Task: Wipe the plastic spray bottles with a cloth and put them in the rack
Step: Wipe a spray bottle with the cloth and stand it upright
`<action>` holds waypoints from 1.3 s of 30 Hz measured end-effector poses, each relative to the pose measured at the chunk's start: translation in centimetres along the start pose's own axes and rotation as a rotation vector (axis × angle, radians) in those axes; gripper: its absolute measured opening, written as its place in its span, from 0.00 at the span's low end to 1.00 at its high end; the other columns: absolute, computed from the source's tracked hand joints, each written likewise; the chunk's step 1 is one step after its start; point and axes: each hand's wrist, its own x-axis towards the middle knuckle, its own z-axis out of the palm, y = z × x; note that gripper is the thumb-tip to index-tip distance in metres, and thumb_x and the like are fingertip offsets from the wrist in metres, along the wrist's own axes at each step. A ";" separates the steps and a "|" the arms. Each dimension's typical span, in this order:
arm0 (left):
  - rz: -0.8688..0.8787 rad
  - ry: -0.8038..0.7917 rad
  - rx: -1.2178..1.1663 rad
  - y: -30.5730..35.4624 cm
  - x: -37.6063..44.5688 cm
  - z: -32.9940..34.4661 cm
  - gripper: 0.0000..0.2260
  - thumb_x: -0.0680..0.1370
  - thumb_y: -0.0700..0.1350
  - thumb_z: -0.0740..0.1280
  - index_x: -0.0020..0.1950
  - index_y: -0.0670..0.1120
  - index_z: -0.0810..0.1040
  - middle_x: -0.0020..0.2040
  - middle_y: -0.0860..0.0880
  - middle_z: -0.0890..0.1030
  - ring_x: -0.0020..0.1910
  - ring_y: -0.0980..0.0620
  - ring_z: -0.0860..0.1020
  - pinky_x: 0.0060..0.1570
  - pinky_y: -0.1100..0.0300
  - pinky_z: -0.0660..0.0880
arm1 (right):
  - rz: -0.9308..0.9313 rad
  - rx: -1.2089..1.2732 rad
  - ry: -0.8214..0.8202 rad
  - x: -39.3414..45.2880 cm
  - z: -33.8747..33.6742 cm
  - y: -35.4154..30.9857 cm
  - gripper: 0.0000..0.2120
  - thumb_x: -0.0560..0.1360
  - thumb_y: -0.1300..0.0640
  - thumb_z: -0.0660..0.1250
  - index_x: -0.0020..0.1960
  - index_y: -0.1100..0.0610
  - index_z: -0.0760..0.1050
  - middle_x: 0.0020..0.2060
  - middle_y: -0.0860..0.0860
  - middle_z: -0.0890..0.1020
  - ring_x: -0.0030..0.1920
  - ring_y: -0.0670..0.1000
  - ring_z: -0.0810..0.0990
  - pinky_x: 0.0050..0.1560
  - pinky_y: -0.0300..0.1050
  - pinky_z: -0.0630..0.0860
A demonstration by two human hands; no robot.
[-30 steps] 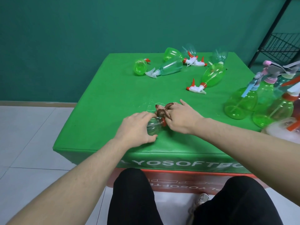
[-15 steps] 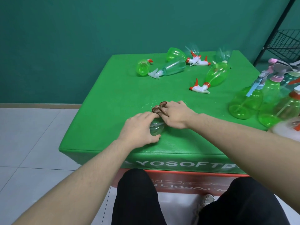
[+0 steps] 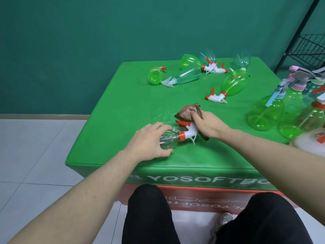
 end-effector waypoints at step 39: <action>-0.329 0.160 0.015 3.0 -0.1 0.9 0.42 0.71 0.54 0.75 0.79 0.51 0.56 0.70 0.42 0.69 0.63 0.42 0.74 0.59 0.48 0.76 | 0.467 1.465 0.173 -1.9 3.7 -7.0 0.14 0.85 0.55 0.52 0.56 0.59 0.75 0.45 0.57 0.80 0.45 0.55 0.79 0.63 0.56 0.76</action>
